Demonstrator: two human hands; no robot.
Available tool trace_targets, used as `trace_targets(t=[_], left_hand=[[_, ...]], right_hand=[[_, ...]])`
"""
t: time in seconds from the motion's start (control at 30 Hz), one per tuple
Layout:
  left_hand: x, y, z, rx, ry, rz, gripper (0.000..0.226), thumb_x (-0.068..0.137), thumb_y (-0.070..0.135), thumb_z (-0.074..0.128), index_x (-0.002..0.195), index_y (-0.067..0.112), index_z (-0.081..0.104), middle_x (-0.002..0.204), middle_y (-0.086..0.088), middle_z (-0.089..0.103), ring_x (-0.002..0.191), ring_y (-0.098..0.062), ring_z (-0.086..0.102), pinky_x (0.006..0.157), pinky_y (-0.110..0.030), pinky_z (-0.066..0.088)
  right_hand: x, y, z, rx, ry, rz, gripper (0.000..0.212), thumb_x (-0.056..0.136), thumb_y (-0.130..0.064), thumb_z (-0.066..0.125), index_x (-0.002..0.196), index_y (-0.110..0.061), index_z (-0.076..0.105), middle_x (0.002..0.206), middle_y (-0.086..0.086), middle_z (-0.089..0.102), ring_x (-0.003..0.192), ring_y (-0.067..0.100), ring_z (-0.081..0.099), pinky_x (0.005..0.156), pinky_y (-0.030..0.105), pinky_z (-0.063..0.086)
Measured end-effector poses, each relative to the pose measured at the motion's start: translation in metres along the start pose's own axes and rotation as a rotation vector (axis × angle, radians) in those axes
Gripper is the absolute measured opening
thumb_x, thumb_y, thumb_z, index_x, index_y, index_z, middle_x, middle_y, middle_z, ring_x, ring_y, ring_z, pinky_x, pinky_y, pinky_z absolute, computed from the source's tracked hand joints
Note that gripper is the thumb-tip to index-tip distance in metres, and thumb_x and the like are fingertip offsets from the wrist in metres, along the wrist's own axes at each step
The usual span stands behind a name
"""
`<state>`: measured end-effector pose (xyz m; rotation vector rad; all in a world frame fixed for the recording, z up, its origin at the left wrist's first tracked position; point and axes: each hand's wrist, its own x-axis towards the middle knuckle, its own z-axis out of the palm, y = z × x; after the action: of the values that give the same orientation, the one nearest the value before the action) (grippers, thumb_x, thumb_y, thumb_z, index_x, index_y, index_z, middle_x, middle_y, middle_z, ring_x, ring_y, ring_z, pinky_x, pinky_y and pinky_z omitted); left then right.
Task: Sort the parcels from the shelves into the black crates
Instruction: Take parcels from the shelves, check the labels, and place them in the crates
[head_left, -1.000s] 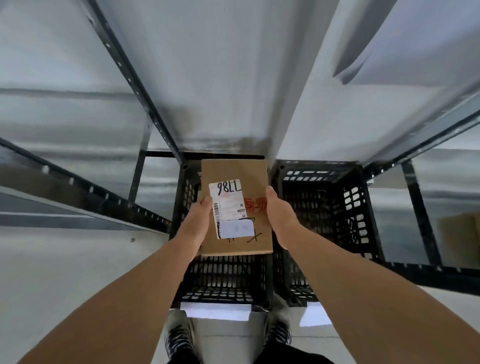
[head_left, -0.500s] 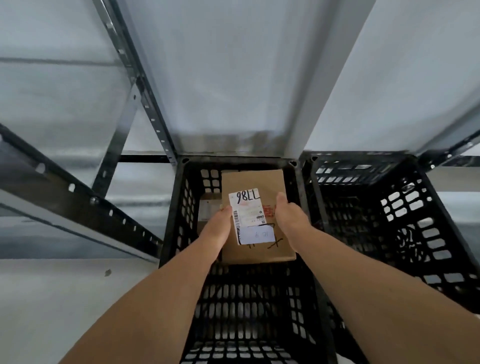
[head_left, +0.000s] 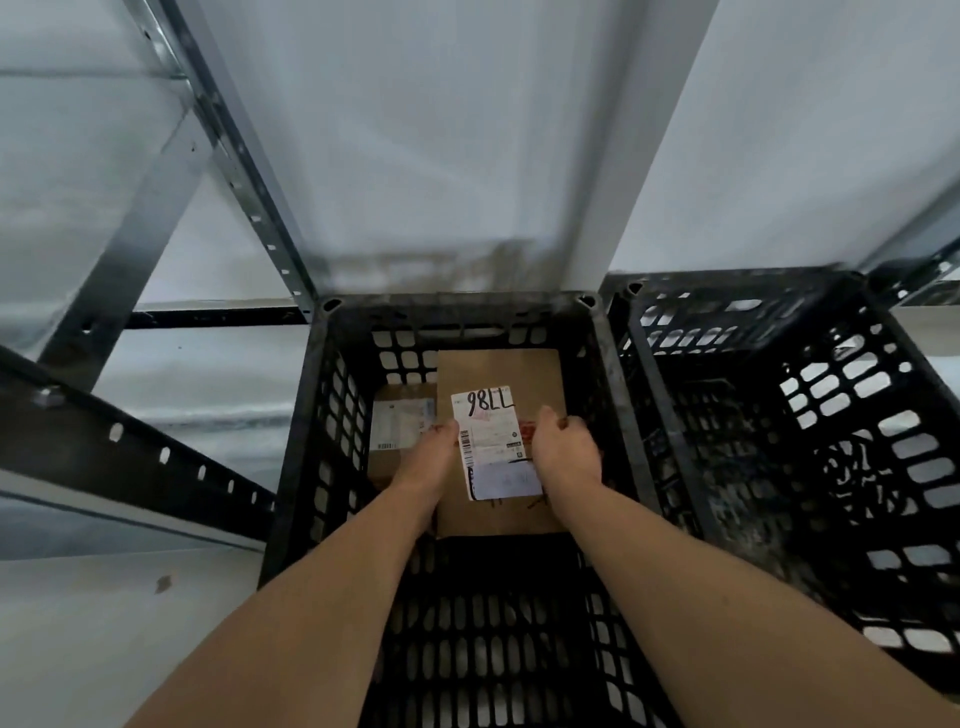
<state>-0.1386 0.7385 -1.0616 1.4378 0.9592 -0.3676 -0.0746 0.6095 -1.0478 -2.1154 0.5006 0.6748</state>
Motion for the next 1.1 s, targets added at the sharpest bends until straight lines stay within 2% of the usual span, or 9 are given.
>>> trace_targets(t=[0.1, 0.27, 0.37, 0.43, 0.7, 0.83, 0.9, 1.0, 1.1], left_hand=[[0.013, -0.005, 0.002, 0.02, 0.006, -0.021, 0.044, 0.086, 0.062, 0.042, 0.099, 0.029, 0.068, 0.115, -0.001, 0.068, 0.11, -0.025, 0.06, 0.105, -0.044, 0.044], [0.021, -0.008, 0.009, -0.003, 0.033, -0.028, 0.042, 0.093, 0.059, 0.039, 0.098, 0.026, 0.065, 0.115, -0.006, 0.068, 0.11, -0.03, 0.061, 0.104, -0.047, 0.045], [0.031, -0.01, 0.011, 0.023, 0.041, -0.003, 0.063, 0.087, 0.062, 0.042, 0.126, 0.017, 0.061, 0.126, -0.009, 0.064, 0.119, -0.034, 0.058, 0.105, -0.048, 0.045], [0.042, -0.014, 0.01, 0.059, 0.041, -0.032, 0.083, 0.065, 0.075, 0.038, 0.125, 0.022, 0.062, 0.123, -0.005, 0.066, 0.114, -0.032, 0.059, 0.104, -0.047, 0.045], [0.043, -0.011, 0.01, 0.047, 0.022, -0.056, 0.073, 0.074, 0.074, 0.037, 0.125, 0.026, 0.058, 0.123, -0.002, 0.063, 0.115, -0.028, 0.057, 0.107, -0.045, 0.042], [0.054, -0.015, 0.01, 0.025, 0.042, -0.077, 0.107, 0.05, 0.09, 0.039, 0.143, 0.037, 0.046, 0.138, 0.0, 0.058, 0.127, -0.027, 0.052, 0.11, -0.049, 0.037], [0.04, 0.0, 0.008, 0.055, 0.059, -0.106, 0.1, 0.063, 0.09, 0.037, 0.147, 0.035, 0.043, 0.148, 0.0, 0.049, 0.135, -0.027, 0.044, 0.113, -0.05, 0.03], [0.004, 0.029, 0.006, 0.049, 0.034, -0.082, 0.071, 0.093, 0.071, 0.034, 0.145, 0.024, 0.047, 0.149, -0.005, 0.048, 0.137, -0.027, 0.041, 0.113, -0.046, 0.028], [-0.021, 0.043, 0.002, 0.053, 0.01, -0.078, 0.048, 0.101, 0.059, 0.029, 0.114, 0.028, 0.063, 0.139, -0.006, 0.055, 0.124, -0.023, 0.047, 0.105, -0.041, 0.032]], right_hand=[[0.016, 0.004, 0.007, 0.045, -0.036, 0.022, 0.06, 0.106, -0.044, 0.037, 0.154, -0.009, 0.036, 0.155, 0.016, 0.041, 0.141, 0.035, 0.04, 0.117, 0.041, 0.033], [0.038, 0.01, 0.014, 0.027, -0.025, 0.052, 0.06, 0.105, -0.049, 0.035, 0.151, -0.011, 0.042, 0.149, 0.015, 0.048, 0.135, 0.036, 0.045, 0.11, 0.041, 0.037], [0.044, 0.011, 0.021, -0.016, -0.014, 0.032, 0.06, 0.105, -0.048, 0.035, 0.149, -0.007, 0.042, 0.148, 0.017, 0.049, 0.133, 0.036, 0.048, 0.105, 0.039, 0.039], [0.047, 0.01, 0.025, -0.033, -0.006, 0.031, 0.063, 0.105, -0.049, 0.036, 0.15, -0.006, 0.04, 0.148, 0.018, 0.049, 0.133, 0.036, 0.049, 0.106, 0.039, 0.04], [0.048, 0.006, 0.027, -0.055, -0.031, 0.055, 0.081, 0.101, -0.061, 0.035, 0.161, -0.008, 0.019, 0.161, 0.018, 0.031, 0.145, 0.036, 0.035, 0.119, 0.048, 0.032], [0.036, 0.002, 0.026, -0.194, -0.011, -0.076, 0.075, 0.106, -0.053, 0.031, 0.162, -0.01, 0.007, 0.166, 0.017, 0.016, 0.151, 0.036, 0.021, 0.122, 0.049, 0.023], [0.028, -0.005, 0.023, -0.286, -0.01, -0.125, 0.074, 0.105, -0.054, 0.03, 0.162, -0.009, 0.011, 0.165, 0.017, 0.018, 0.15, 0.036, 0.022, 0.12, 0.049, 0.025], [0.019, -0.016, 0.012, -0.305, -0.058, -0.126, 0.072, 0.106, -0.054, 0.028, 0.16, -0.008, 0.02, 0.161, 0.018, 0.026, 0.146, 0.037, 0.03, 0.117, 0.047, 0.031], [-0.002, -0.03, -0.007, -0.311, -0.137, -0.149, 0.068, 0.107, -0.053, 0.027, 0.159, -0.01, 0.024, 0.16, 0.018, 0.03, 0.145, 0.035, 0.034, 0.115, 0.041, 0.03]])
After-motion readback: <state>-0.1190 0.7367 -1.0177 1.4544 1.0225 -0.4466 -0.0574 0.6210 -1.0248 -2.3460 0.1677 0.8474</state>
